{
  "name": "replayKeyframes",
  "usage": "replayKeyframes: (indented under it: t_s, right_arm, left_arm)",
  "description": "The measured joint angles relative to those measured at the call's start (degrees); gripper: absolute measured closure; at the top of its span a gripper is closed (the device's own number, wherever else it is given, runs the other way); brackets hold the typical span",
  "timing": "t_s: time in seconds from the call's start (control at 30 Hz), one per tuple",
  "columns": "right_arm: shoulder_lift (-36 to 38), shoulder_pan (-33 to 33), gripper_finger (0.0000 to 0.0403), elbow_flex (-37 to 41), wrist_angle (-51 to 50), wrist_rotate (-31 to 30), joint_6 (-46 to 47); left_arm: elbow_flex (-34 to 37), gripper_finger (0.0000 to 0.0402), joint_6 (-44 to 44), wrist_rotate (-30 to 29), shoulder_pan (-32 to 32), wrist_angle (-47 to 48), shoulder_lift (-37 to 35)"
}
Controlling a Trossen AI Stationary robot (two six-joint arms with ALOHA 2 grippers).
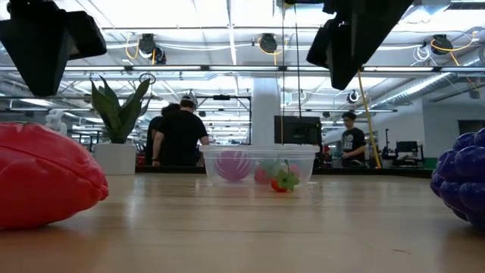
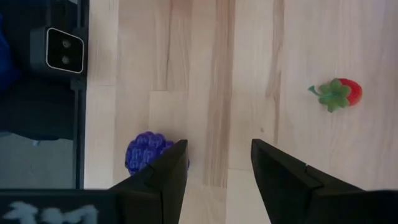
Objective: Pick and placing Produce into tupperware
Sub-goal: Put the pink dragon fruit into the transparent bin
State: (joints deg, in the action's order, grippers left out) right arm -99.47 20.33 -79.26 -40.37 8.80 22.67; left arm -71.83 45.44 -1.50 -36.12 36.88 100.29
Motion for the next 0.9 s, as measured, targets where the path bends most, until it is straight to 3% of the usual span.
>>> replayKeyframes:
  t_s: [0.3,0.9]
  right_arm:
    - [-0.01,-0.38,0.0234,0.0,-0.64,-0.04,-1.3]
    - [-0.01,-0.36,0.0234,0.0,0.08,-0.03,-1.3]
  left_arm:
    - [0.0,0.0094,2.98,-0.29,-0.07,-1.37,0.8]
    - [0.0,0.0089,1.13,-0.04,0.59,-4.06,7.83]
